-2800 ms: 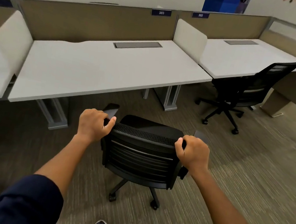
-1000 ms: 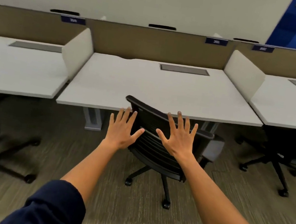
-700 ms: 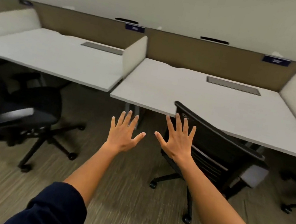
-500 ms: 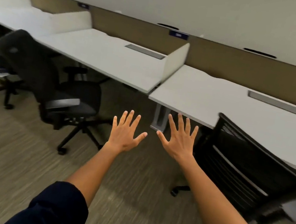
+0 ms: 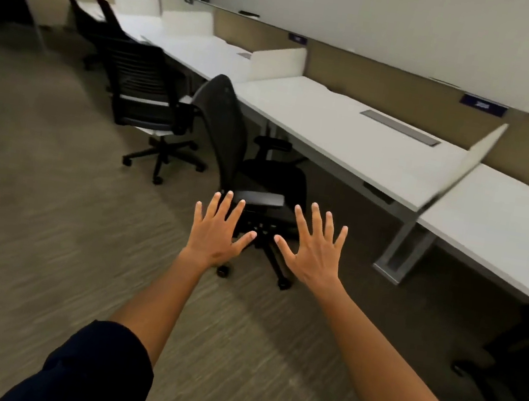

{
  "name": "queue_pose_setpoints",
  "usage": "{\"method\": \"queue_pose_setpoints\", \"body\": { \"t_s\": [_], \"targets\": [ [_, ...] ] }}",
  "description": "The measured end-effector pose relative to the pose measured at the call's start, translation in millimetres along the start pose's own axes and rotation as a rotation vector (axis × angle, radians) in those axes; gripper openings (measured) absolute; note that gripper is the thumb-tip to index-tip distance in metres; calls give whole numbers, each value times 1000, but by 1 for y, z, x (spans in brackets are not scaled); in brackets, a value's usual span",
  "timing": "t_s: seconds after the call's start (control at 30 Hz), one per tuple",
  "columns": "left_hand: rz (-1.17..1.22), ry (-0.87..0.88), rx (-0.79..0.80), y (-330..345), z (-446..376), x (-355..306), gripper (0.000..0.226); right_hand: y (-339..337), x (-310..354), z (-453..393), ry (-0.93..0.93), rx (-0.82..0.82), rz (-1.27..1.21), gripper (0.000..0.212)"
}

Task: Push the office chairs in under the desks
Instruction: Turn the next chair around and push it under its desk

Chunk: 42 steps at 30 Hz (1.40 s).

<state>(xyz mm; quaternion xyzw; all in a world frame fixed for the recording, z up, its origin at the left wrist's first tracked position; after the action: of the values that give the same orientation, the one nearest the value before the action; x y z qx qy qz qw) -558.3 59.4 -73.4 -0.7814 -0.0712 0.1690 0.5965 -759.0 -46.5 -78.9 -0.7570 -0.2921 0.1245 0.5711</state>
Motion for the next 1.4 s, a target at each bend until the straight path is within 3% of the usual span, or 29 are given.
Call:
{"method": "queue_pose_setpoints", "body": {
  "t_s": [0.4,0.7,1.1,1.4],
  "targets": [
    [-37,-174,-22,-15,-49,207,88,74,180,-139,-179,-2,-48,85],
    [-95,-133,26,-5,-212,341,84,165,267,-323,-124,-17,-121,84],
    [-52,14,41,11,-441,440,83,227,294,-520,45,-28,-90,85],
    [-11,299,57,65,-642,489,80,277,296,-609,316,-139,-44,87]
  ]
}}
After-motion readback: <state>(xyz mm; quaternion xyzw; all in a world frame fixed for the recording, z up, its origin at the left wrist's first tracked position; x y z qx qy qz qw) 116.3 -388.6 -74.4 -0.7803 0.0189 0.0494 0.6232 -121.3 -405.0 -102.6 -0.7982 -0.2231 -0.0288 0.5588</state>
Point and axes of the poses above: each hand's wrist, its own z-axis away from the middle knuckle, its own y-axis out of the palm, x = y × z, the point moved 1 cm from there along -z, towards the middle knuckle, and after that the axes turned 5 degrees about -x, right-handed, at the moved point
